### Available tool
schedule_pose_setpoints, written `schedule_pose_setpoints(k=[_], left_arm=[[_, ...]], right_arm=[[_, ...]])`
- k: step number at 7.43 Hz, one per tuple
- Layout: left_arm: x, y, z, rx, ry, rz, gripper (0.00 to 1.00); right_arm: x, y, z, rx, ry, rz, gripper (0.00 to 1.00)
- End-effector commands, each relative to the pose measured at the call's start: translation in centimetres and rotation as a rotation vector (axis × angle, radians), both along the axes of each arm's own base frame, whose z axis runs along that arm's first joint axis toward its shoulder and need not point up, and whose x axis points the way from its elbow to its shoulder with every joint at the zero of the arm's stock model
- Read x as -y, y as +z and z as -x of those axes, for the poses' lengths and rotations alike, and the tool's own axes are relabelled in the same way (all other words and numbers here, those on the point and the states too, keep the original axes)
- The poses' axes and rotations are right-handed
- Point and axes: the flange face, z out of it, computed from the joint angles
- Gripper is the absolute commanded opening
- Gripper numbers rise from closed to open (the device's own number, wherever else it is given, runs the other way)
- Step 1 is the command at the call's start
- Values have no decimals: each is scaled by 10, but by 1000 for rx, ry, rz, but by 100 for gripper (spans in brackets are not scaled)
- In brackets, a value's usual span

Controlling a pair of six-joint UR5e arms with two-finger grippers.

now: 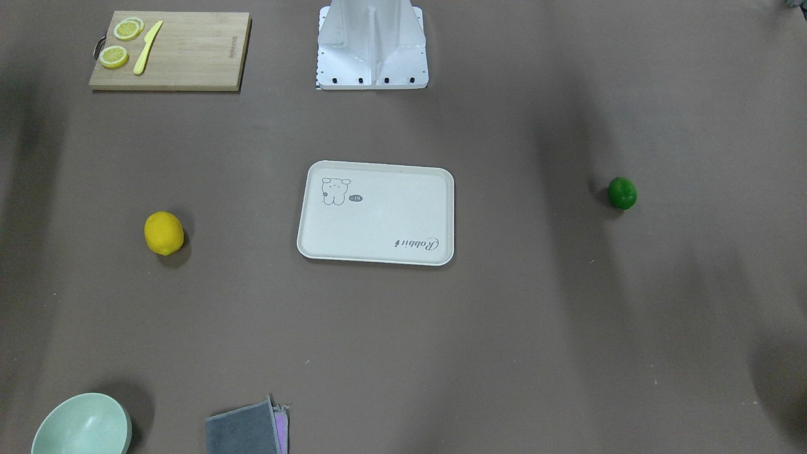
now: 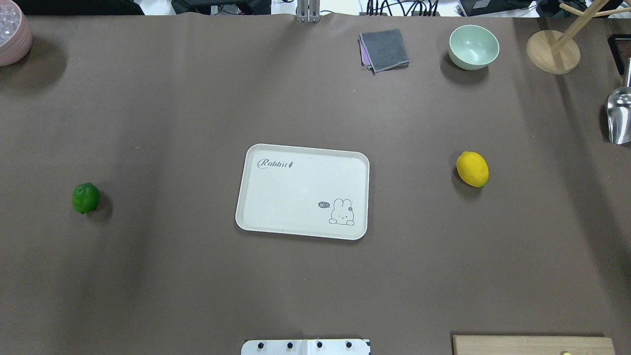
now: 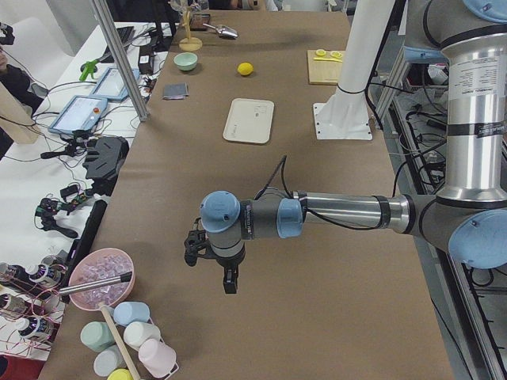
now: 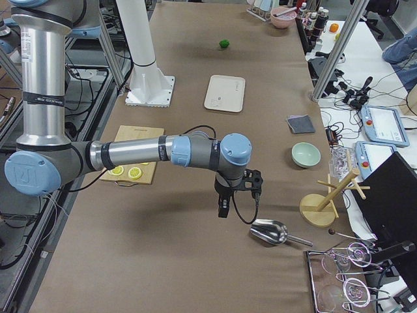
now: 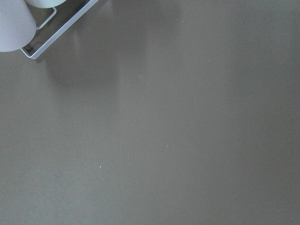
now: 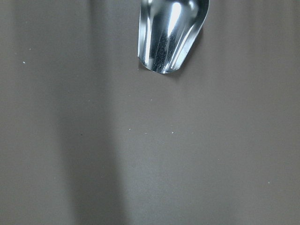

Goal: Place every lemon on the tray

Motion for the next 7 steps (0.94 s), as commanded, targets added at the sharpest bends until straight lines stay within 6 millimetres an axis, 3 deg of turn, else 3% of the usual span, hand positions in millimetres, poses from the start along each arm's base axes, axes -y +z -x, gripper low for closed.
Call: schedule_pose_setpoints(k=[1, 3, 5, 7], left_arm=[[-1, 0, 0, 0, -1, 2, 98], [-1, 0, -1, 0, 0, 3, 98], [0, 0, -1, 0, 0, 2, 98], [-1, 2, 0, 1, 0, 6, 98]], right_arm=[[4, -3, 5, -1, -11, -9, 100], [6, -7, 8, 1, -7, -11, 100], [15, -29, 40, 26, -10, 2, 99], [24, -67, 84, 41, 1, 26, 99]])
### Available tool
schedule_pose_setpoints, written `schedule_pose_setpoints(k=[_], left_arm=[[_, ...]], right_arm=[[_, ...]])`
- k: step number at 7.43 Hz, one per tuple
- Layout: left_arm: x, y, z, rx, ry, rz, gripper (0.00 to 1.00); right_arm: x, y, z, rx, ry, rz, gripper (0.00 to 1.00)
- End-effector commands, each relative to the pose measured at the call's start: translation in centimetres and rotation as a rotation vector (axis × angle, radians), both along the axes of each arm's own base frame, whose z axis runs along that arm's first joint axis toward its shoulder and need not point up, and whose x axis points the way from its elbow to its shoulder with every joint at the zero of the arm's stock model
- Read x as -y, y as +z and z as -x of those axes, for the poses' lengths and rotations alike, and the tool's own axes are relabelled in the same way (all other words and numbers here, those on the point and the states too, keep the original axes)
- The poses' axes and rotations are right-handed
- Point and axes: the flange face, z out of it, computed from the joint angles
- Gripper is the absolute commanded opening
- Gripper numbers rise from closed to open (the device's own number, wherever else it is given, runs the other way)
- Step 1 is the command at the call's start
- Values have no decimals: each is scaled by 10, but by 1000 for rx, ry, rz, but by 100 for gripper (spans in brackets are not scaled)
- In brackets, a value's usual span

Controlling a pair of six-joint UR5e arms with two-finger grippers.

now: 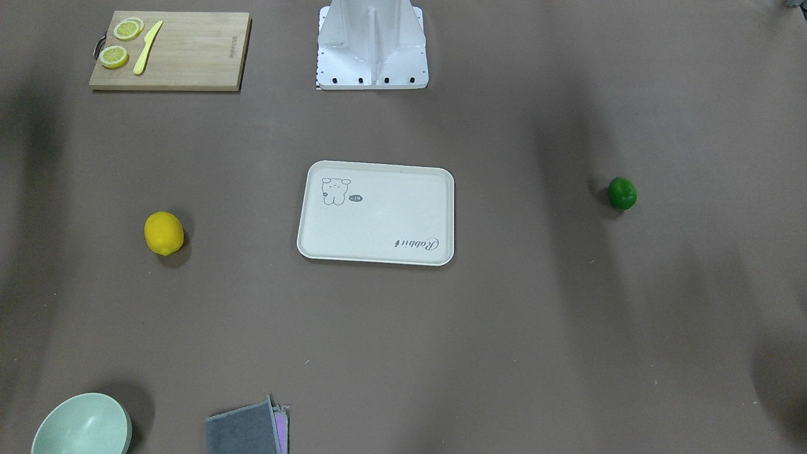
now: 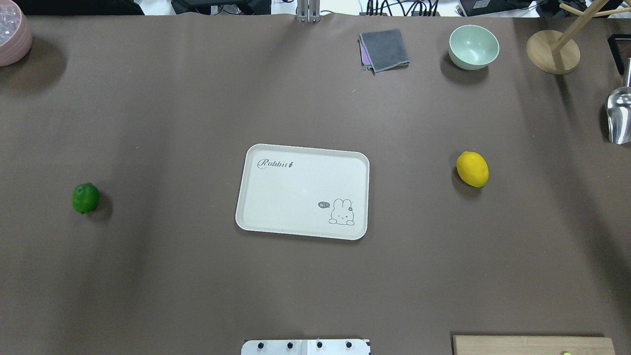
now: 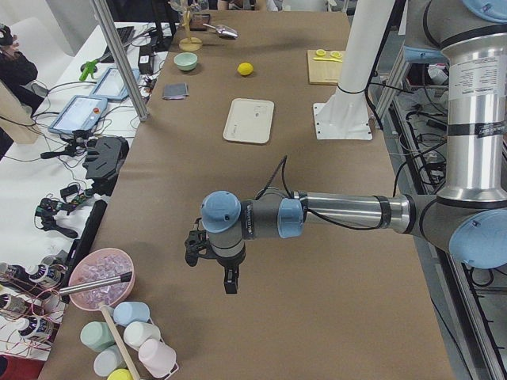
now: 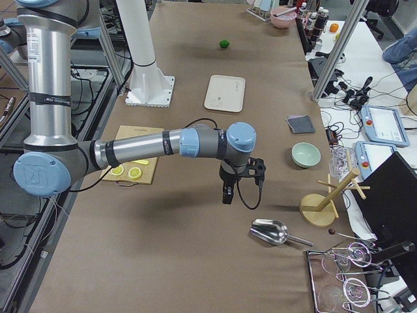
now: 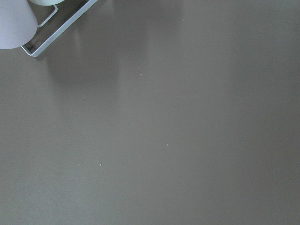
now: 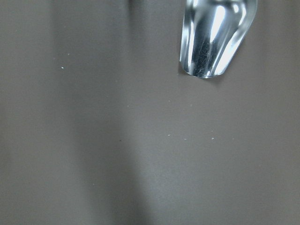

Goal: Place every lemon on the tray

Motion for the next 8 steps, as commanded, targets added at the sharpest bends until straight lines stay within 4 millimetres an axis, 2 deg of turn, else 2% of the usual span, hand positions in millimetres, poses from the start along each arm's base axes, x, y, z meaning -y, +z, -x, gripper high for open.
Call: schedule_pose_setpoints(k=[1, 3, 5, 7, 8], left_arm=[[1, 1, 0, 1, 1, 1, 98], [3, -1, 0, 3, 1, -2, 98], [3, -1, 0, 4, 1, -3, 98], [1, -2, 0, -2, 4, -7, 98], [-3, -10, 0, 0, -1, -13, 98]], right_arm=[[15, -37, 45, 13, -20, -7, 99], [32, -70, 92, 22, -37, -5, 99], [53, -86, 145, 38, -82, -34, 100], [93, -108, 189, 41, -126, -55, 100], [101, -112, 210, 42, -153, -55, 100]])
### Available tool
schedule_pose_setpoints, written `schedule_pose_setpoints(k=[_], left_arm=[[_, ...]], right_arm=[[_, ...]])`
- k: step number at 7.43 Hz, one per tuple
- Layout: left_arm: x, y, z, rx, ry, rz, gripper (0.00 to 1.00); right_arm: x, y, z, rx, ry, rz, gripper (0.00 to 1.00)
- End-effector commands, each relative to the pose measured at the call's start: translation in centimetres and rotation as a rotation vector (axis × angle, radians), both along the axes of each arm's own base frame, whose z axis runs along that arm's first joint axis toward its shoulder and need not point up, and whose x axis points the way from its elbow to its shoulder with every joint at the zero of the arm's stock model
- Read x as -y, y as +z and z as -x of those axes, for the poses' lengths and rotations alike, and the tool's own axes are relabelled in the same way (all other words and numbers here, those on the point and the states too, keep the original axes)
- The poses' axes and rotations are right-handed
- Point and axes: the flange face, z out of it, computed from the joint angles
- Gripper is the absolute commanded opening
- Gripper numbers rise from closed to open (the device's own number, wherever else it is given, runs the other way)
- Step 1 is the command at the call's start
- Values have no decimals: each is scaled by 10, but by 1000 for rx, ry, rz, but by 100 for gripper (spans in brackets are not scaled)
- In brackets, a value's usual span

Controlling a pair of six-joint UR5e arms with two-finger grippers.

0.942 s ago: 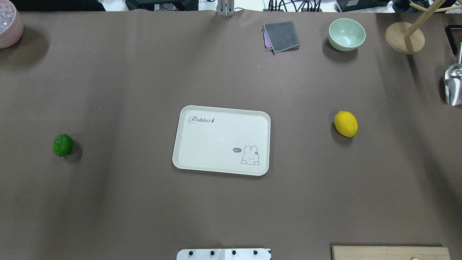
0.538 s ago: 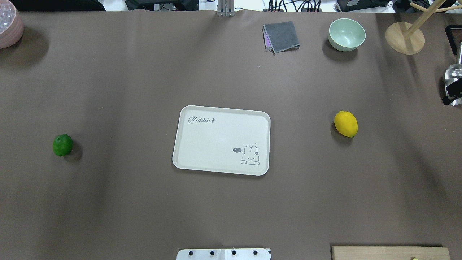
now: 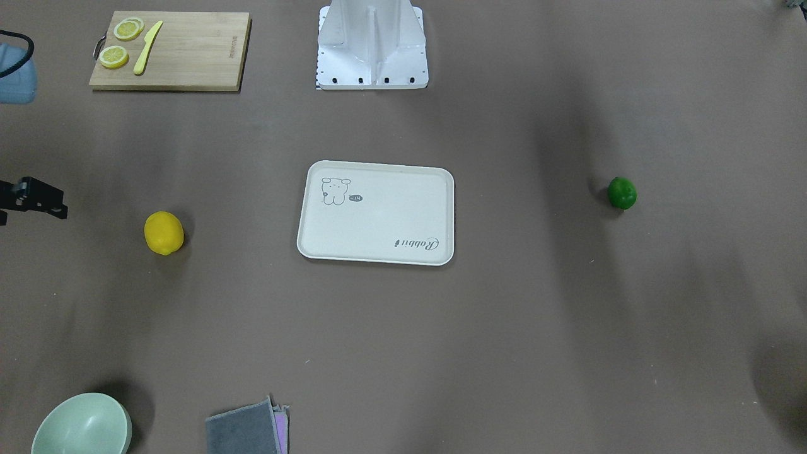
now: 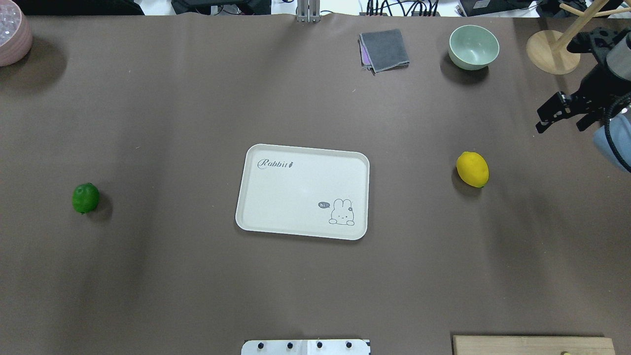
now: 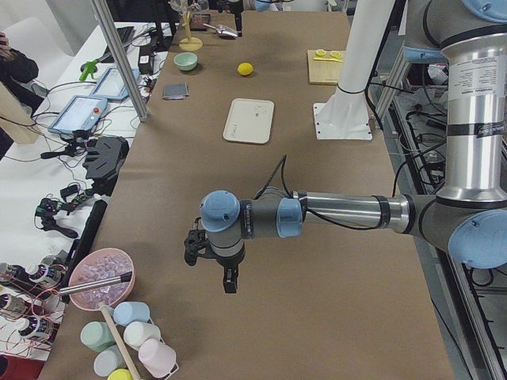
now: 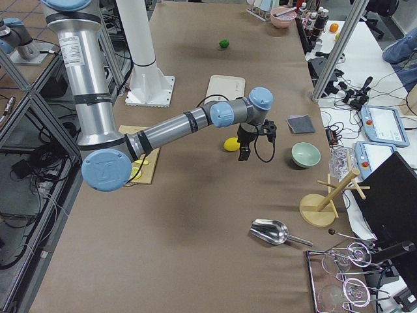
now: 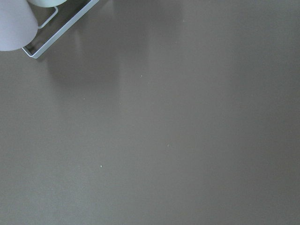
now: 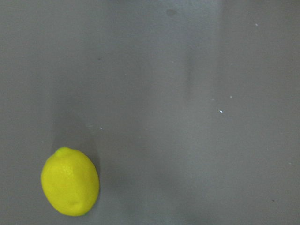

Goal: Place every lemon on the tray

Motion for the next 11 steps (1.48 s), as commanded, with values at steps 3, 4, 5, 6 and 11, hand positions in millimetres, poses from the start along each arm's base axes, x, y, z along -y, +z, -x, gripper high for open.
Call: schedule_pose_setpoints(k=[3, 4, 5, 6, 11], left_arm=[[3, -12, -4, -3, 4, -25, 93], [12, -32, -16, -10, -10, -28, 88], [30, -74, -49, -44, -72, 20, 91], [36, -99, -82, -54, -83, 48, 96], [30, -121, -248, -107, 117, -31, 97]], right_arm=[[24, -12, 93, -2, -104, -4, 99], [18, -15, 114, 9, -139, -25, 99], [8, -18, 136, 14, -175, -36, 99], [1, -20, 153, 12, -201, -43, 99], [-10, -3, 171, -9, -241, -62, 99]])
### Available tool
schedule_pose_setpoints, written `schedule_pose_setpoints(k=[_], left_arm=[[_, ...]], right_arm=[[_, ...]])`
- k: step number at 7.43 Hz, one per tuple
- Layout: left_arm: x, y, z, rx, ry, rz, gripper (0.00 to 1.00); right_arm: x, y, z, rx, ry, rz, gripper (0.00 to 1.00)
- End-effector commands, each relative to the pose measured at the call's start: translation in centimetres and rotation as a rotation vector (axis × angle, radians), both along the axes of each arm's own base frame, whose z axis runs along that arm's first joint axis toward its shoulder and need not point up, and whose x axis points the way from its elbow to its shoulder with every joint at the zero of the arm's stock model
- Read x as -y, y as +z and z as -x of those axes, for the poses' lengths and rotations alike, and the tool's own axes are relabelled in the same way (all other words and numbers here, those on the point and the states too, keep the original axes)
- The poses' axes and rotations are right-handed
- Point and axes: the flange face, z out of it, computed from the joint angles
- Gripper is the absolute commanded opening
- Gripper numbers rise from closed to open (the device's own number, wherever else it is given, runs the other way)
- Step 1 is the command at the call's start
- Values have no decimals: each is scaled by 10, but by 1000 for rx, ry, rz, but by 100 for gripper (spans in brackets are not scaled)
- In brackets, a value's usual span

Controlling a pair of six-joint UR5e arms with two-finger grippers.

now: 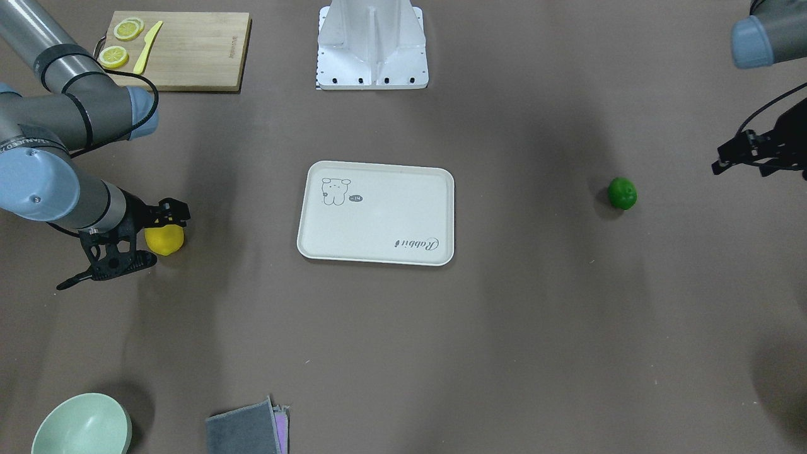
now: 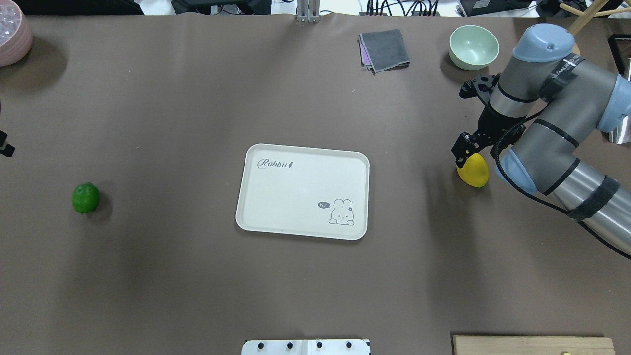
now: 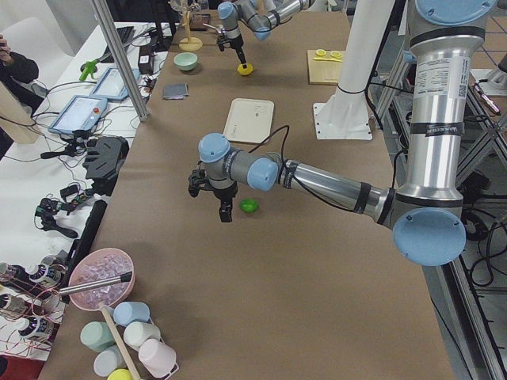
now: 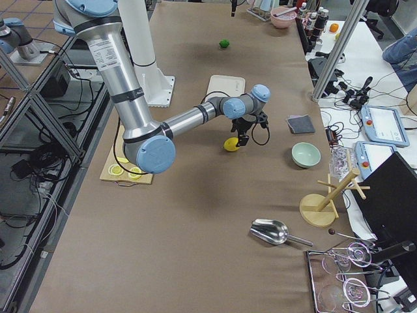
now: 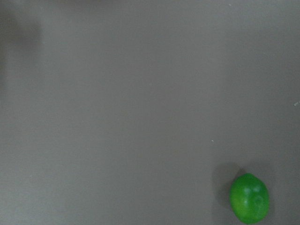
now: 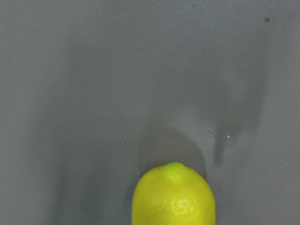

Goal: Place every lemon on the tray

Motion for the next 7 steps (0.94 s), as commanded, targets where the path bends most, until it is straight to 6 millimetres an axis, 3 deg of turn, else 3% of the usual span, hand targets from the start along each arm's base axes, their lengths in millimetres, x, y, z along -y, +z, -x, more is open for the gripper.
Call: schedule_pose_setpoints(k=[1, 2, 4, 7], left_arm=[[-8, 15, -66, -29, 81, -30, 97], [-2, 22, -87, -40, 103, -40, 97], [0, 3, -132, -48, 113, 2, 97], [-3, 19, -138, -35, 128, 26, 97]], right_arm=[[2, 15, 11, -3, -8, -26, 99], [3, 19, 12, -7, -7, -24, 99], [5, 25, 15, -13, -10, -14, 96], [3, 28, 20, -16, -19, -10, 92]])
